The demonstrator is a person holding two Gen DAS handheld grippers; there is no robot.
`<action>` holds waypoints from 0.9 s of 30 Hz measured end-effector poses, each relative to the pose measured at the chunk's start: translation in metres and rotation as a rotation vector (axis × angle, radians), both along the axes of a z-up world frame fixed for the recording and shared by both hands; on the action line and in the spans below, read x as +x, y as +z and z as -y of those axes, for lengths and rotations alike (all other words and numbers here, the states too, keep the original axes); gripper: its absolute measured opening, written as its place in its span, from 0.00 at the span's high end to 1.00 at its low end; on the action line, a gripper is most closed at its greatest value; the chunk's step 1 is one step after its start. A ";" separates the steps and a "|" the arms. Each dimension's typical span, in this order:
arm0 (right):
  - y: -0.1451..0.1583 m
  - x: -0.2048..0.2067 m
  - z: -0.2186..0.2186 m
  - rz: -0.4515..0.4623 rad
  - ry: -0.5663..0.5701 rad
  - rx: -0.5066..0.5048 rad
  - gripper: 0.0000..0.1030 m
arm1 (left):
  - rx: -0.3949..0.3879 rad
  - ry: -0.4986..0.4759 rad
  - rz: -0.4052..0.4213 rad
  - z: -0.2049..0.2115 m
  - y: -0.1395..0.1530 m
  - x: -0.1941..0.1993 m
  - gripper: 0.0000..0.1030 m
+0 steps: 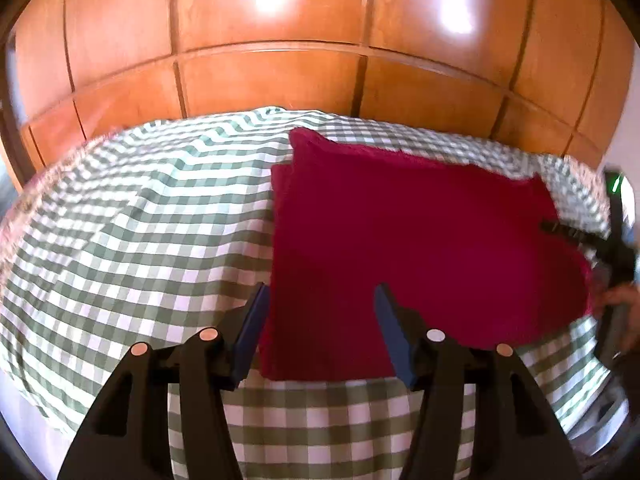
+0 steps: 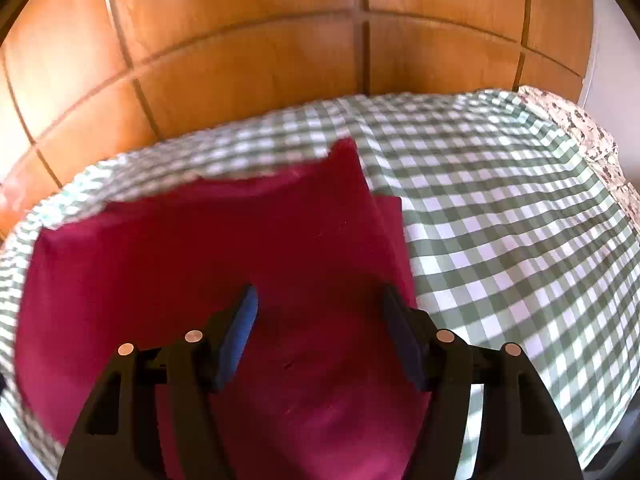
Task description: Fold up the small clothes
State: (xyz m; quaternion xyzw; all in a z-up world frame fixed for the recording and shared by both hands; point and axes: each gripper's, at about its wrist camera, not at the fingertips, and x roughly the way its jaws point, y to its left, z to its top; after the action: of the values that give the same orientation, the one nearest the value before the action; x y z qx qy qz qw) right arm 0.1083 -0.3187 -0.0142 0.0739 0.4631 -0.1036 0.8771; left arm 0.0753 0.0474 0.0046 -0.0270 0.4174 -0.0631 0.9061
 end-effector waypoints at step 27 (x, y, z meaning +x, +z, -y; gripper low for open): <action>-0.021 0.004 0.013 0.099 0.036 0.080 0.31 | 0.079 0.115 -0.110 0.013 -0.061 0.161 0.67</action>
State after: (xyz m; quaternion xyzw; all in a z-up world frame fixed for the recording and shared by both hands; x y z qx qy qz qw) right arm 0.1126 -0.3315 -0.0350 0.1057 0.4243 -0.0655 0.8970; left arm 0.2367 0.0346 -0.0568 -0.0186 0.4665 0.0070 0.8843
